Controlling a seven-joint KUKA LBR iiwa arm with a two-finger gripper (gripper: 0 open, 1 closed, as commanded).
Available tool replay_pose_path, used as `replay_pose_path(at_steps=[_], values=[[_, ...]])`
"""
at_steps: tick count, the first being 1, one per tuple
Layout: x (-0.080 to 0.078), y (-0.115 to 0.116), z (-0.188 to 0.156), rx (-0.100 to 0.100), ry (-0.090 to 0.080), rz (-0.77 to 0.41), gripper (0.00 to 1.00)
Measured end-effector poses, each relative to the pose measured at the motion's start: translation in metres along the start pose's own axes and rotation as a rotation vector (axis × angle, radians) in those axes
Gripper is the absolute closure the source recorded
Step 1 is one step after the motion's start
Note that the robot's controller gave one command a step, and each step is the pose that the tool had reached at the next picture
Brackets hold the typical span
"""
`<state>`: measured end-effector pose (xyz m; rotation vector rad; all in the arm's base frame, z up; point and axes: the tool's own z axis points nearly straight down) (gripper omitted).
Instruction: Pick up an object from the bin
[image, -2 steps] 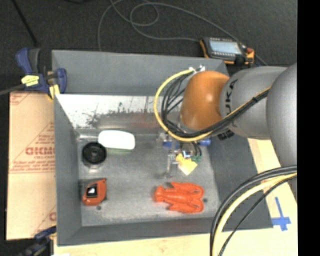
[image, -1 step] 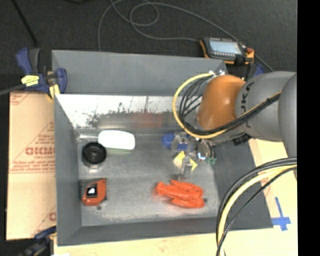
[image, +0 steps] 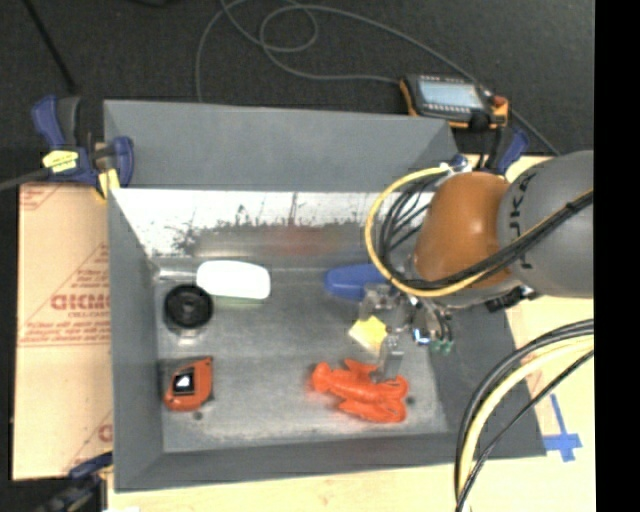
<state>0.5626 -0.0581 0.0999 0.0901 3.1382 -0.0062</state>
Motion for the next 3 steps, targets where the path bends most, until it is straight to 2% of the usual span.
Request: replay_pose_path(at_steps=[1,2,3], values=[[0.014,-0.013,-0.039,-0.004,-0.001,-0.067,1.0],[0.014,-0.013,-0.039,-0.004,-0.001,-0.066,1.0],[-0.021,0.029,-0.033,-0.002,-0.002,-0.098,1.0]])
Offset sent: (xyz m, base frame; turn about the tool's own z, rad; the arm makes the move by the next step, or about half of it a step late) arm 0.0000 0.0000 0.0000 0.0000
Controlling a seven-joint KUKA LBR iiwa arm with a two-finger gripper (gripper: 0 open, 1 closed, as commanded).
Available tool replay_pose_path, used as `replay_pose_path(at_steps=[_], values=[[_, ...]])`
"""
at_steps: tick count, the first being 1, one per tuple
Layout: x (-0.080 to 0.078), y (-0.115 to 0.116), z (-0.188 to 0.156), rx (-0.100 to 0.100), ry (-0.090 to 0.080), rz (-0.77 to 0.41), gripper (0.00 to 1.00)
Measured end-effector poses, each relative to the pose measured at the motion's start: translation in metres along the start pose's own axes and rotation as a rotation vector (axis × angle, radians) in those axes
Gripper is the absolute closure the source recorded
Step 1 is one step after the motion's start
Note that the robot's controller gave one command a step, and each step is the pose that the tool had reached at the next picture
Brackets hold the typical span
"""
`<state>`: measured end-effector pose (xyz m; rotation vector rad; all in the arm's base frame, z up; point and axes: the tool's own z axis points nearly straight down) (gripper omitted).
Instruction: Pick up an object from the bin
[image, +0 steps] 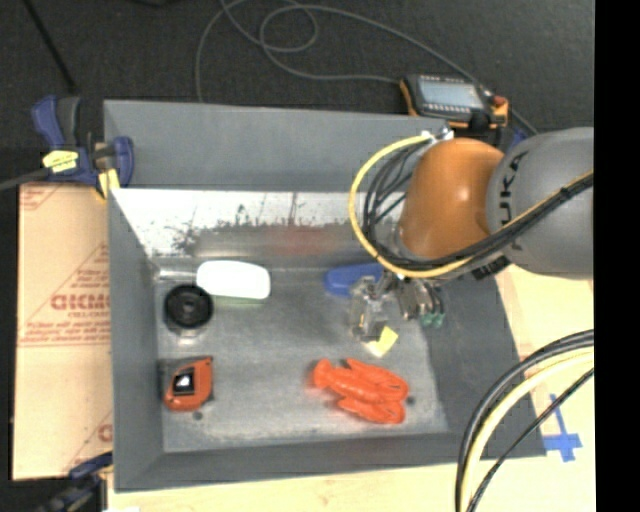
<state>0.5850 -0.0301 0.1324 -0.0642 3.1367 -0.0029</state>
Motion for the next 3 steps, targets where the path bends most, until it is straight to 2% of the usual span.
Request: replay_pose_path(at_steps=[1,2,3], values=[[0.033,-0.04,0.004,0.0,0.002,-0.08,0.0],[0.033,-0.04,0.004,-0.001,0.001,-0.079,0.0],[0.05,-0.025,0.018,0.0,-0.004,-0.014,0.0]])
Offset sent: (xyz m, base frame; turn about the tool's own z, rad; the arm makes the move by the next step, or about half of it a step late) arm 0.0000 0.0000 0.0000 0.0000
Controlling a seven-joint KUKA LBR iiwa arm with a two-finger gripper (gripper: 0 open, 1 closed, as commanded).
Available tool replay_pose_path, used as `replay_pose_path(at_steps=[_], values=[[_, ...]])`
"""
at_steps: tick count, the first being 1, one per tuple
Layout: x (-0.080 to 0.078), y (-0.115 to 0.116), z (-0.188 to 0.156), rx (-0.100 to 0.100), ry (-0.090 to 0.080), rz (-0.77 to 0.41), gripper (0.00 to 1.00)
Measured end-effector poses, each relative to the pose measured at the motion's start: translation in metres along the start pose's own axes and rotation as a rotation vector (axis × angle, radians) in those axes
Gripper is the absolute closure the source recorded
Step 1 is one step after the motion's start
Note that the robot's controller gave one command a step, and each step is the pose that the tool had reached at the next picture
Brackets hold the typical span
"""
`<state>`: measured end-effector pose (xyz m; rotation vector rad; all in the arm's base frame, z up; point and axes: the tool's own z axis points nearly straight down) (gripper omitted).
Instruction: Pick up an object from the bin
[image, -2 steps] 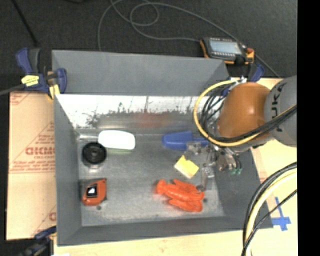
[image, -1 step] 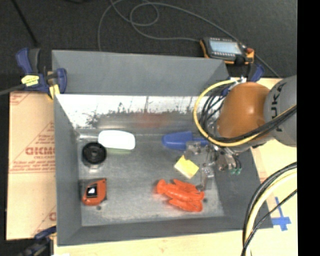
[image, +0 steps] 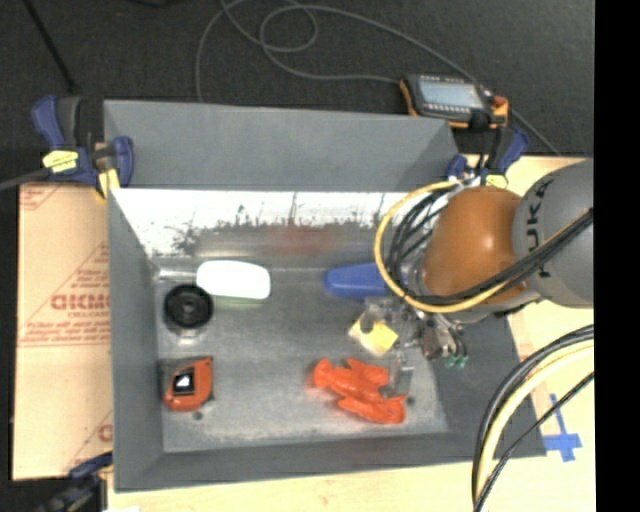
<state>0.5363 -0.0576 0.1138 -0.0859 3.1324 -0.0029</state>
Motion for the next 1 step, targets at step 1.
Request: replay_pose_path(at_steps=[1], values=[[0.0153,0.016,0.0203,-0.002,0.008,0.251,0.0]])
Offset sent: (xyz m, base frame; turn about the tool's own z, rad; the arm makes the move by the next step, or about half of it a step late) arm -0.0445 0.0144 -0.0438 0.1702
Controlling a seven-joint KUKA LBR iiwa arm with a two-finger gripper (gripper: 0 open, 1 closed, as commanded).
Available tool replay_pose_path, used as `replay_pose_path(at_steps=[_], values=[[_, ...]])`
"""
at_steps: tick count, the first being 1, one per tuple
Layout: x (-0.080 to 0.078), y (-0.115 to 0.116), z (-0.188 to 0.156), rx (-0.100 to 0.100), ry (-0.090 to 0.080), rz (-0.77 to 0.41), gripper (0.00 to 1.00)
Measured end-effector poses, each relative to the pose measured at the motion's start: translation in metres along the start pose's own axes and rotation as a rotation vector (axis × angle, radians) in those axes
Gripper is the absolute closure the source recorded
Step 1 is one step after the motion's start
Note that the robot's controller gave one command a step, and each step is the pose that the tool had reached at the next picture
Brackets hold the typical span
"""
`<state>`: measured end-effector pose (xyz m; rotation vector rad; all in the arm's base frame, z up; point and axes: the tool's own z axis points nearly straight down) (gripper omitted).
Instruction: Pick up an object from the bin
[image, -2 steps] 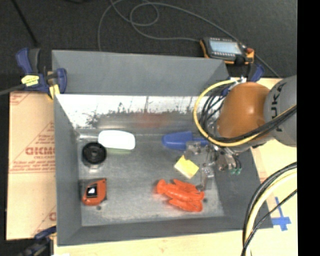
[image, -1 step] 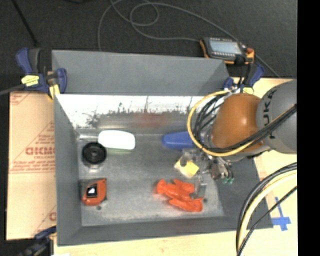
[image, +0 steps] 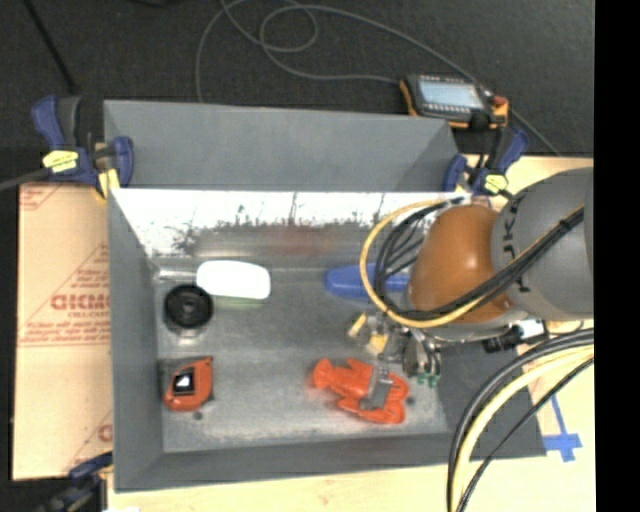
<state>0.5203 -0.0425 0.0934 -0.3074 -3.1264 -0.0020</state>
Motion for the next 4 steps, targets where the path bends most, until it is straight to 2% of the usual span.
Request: replay_pose_path(at_steps=[1,2,3,4], values=[[0.027,-0.007,0.022,0.001,-0.002,-0.08,1.0],[0.027,-0.007,0.022,0.001,-0.002,-0.081,1.0],[0.023,-0.039,0.021,-0.003,-0.004,-0.091,1.0],[0.017,-0.067,0.017,0.002,-0.004,-0.074,1.0]])
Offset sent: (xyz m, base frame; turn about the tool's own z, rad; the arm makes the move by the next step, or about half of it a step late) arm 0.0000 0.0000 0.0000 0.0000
